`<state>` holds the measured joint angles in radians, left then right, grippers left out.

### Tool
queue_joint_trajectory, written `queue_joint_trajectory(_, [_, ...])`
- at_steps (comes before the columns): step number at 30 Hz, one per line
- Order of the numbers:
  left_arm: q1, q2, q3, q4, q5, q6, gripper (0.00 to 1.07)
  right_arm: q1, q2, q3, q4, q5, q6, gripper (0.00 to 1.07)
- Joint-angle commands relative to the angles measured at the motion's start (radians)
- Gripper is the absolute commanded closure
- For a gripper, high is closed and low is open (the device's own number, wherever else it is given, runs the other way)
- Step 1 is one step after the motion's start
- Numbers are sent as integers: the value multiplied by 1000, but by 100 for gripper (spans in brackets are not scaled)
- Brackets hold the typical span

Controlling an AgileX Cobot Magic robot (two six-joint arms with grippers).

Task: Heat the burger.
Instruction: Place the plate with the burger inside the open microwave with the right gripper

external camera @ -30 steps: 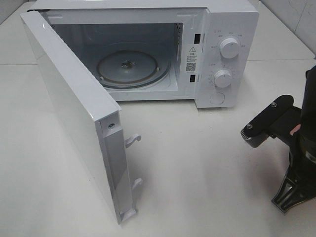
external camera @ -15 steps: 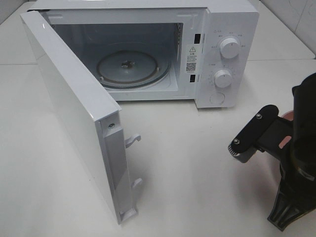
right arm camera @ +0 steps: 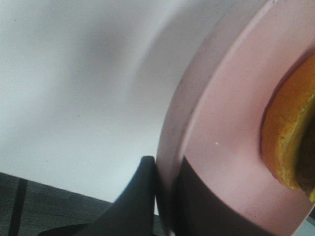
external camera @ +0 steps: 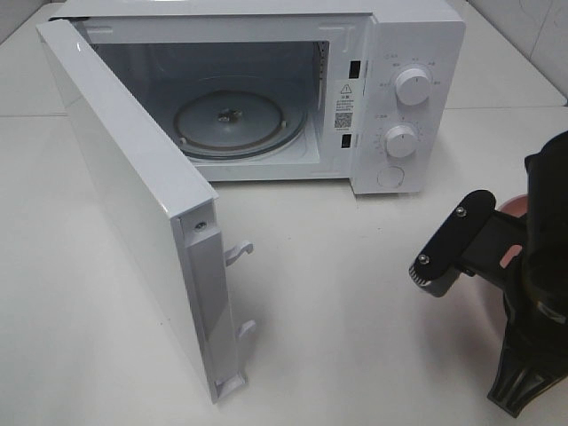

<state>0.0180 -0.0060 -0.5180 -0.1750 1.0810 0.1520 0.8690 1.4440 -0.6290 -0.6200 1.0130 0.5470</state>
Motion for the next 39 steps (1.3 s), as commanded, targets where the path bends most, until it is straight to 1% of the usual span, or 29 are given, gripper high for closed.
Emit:
queue_joint_trajectory(1, [4,-13,-2,-3,-13,-3,6,1,-13,3,-86,27,-40,105])
queue_joint_trajectory(12, [4,-13,-2,-3,-13,-3,6,1,-13,3,-128,13,-142,105])
queue_joint_trajectory(14, [4,-13,-2,-3,-13,-3,6,1,-13,3,-157,6,-215,105])
queue_joint_trajectory(22, [4,-13,-2,-3,-13,-3,6,1,-13,3,-167,-43,-305,105])
queue_joint_trajectory(32, [4,-13,-2,-3,-13,-3,6,1,-13,3,-197,-133,-326,105])
queue_joint_trajectory(39, [4,-13,-2,-3,-13,-3,6,53,-13,3,-200,-144,-328,105])
